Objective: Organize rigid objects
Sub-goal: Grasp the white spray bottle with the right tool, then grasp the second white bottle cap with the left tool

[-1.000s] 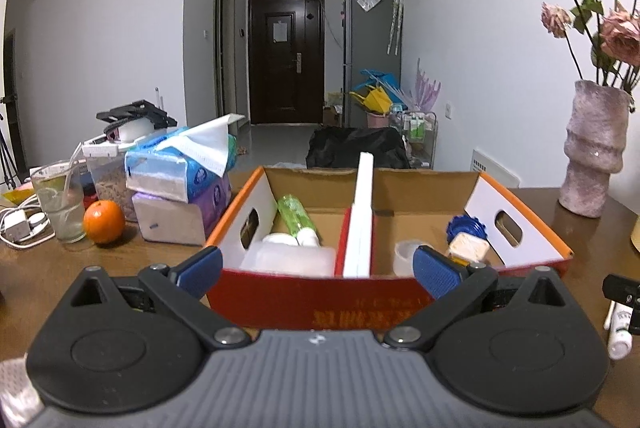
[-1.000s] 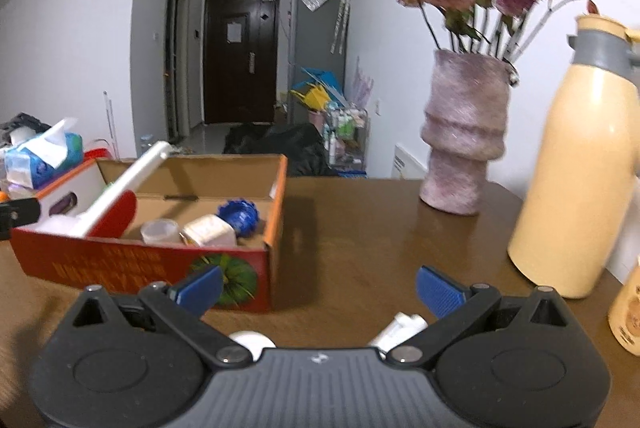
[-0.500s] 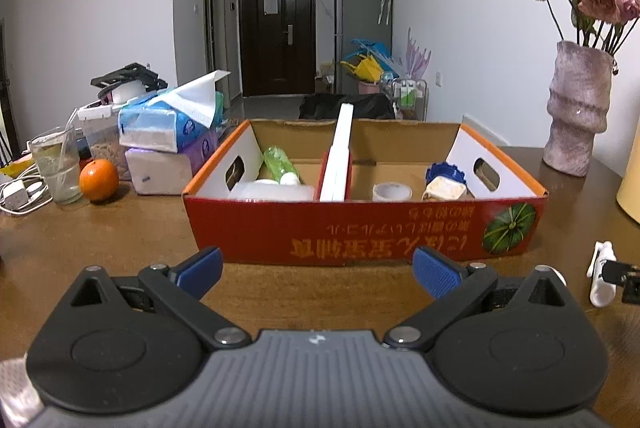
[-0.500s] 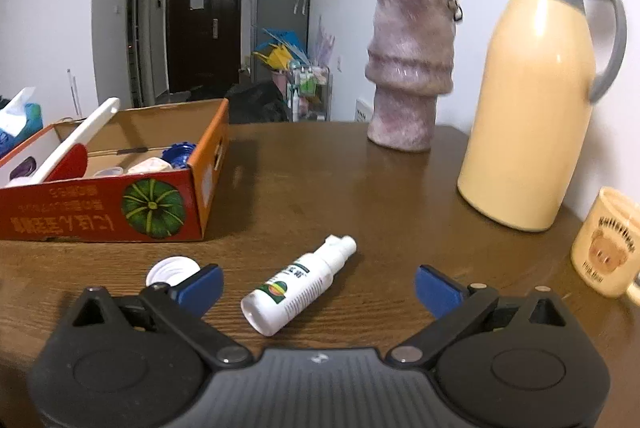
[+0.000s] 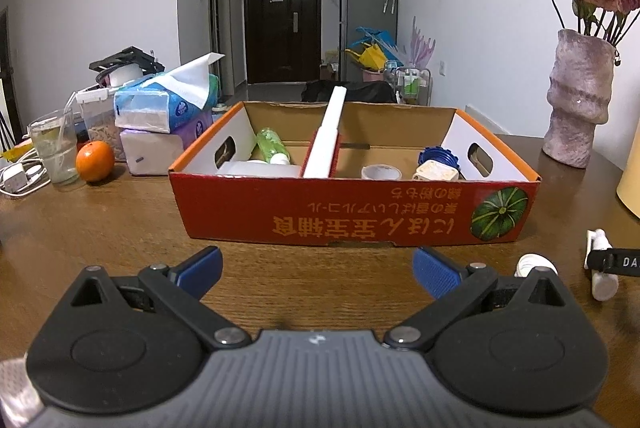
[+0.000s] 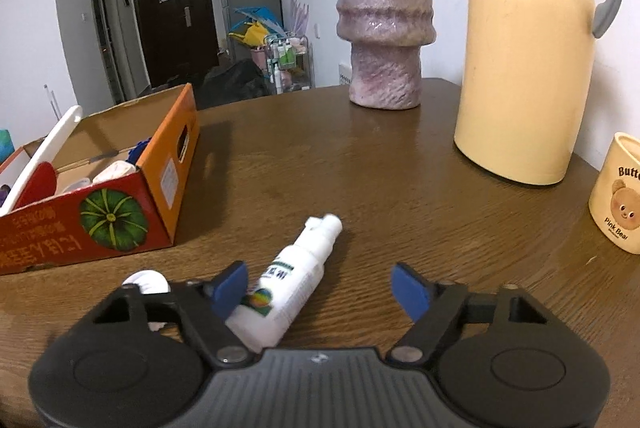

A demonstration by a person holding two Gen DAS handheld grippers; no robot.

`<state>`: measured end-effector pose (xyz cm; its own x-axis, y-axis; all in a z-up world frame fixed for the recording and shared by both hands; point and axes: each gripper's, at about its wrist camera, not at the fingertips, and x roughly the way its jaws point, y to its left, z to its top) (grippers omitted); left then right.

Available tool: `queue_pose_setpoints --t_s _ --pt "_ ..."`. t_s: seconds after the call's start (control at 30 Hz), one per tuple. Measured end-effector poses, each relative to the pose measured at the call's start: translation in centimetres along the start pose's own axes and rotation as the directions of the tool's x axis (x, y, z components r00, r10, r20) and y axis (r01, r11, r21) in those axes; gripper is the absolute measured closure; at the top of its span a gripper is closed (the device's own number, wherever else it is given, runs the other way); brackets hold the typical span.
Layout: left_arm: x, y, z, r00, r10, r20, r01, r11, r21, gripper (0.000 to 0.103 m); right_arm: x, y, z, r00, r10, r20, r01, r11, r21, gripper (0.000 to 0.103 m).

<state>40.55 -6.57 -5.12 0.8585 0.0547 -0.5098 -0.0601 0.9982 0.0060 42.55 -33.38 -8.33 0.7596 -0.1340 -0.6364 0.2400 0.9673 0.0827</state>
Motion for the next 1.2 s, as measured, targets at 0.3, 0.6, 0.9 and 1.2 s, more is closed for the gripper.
queue_pose_setpoints --t_s 0.3,0.6,0.9,1.2 --pt "0.0 -1.3 -0.4 1.0 -0.005 -0.015 0.005 1.0 0.002 0.0 1.3 -0.6 0.2 1.0 0.02 -0.004 -0.02 0.999 -0.035 0.077" --pt "0.5 -3.3 -0.4 0.998 -0.048 -0.043 0.048 0.999 -0.011 0.0 0.3 -0.9 0.4 0.997 0.061 0.039 -0.06 0.998 -0.035 0.077" --pt "1.7 -6.7 -0.3 0.99 -0.112 -0.08 0.111 0.994 -0.017 0.0 -1.4 -2.4 0.9 0.991 0.08 0.103 -0.077 0.996 -0.039 0.077" --pt "3.1 -10.0 -0.2 0.984 -0.135 -0.119 0.131 0.991 -0.037 0.0 -1.9 -4.8 1.5 0.987 0.085 0.137 -0.082 0.996 -0.032 0.077"
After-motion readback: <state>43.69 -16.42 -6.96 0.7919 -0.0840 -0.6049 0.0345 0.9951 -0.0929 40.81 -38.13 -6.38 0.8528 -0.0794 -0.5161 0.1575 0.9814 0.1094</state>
